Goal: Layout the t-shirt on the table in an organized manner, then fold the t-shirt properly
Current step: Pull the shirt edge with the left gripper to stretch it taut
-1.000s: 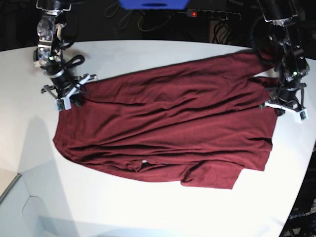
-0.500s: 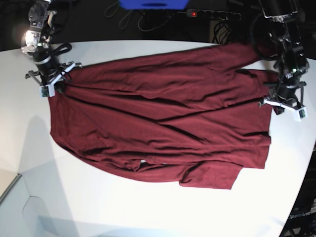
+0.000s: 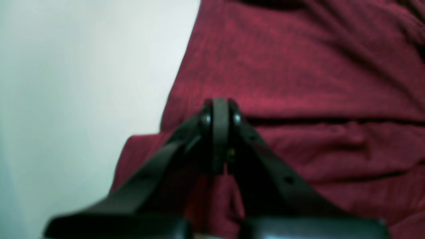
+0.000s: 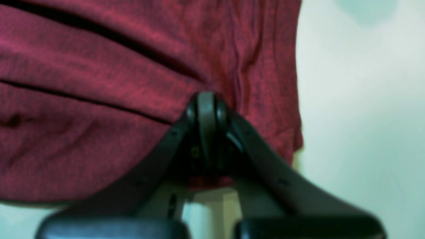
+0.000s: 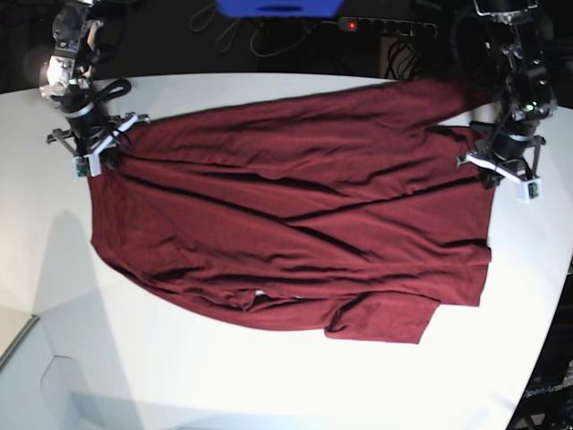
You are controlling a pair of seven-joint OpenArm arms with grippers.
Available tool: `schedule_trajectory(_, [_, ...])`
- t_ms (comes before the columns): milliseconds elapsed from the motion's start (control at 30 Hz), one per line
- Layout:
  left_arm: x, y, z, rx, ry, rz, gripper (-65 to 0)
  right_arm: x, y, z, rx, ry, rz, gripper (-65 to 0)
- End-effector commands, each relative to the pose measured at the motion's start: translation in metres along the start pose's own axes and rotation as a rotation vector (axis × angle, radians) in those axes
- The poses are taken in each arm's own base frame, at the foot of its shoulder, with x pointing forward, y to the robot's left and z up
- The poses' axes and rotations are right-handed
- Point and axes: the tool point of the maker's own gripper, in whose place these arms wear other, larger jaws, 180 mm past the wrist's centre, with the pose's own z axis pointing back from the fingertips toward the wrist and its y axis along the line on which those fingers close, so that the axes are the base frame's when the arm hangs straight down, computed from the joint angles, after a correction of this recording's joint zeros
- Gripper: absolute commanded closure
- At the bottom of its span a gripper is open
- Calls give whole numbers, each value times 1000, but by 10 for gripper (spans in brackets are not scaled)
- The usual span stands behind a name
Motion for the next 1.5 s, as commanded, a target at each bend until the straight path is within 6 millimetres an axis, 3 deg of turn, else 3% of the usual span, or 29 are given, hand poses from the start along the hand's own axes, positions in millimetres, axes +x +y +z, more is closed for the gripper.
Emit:
schedule_trajectory(0, [33, -1, -2, -8, -83, -16, -6, 11, -4, 1, -8, -32, 12, 0])
schedule_trajectory(33, [44, -2, -5, -7, -105, -20, -6, 11, -4, 1, -8, -32, 12, 0])
schedule_trajectory(133, [46, 1, -19, -2, -93, 5, -6, 12, -4, 1, -7, -33, 11, 0])
schedule_trajectory(400, [-6, 39, -59, 67, 86, 115, -5, 11, -3, 1, -7, -30, 11, 0])
schedule_trajectory(567, [-5, 69, -60, 118, 115, 111, -5, 11, -3, 1, -7, -29, 11, 0])
schedule_trajectory(800, [23, 79, -61, 131, 68, 89, -5, 10, -3, 0, -7, -28, 9, 0])
schedule_trajectory(1133, [84, 62, -72, 95, -42, 105, -5, 11, -3, 0, -7, -30, 10, 0])
schedule_trajectory(1300, [98, 58, -74, 83, -67, 114, -5, 11, -3, 0, -7, -30, 10, 0])
schedule_trajectory(1467, [99, 57, -74, 81, -71, 115, -5, 11, -3, 0, -7, -29, 10, 0])
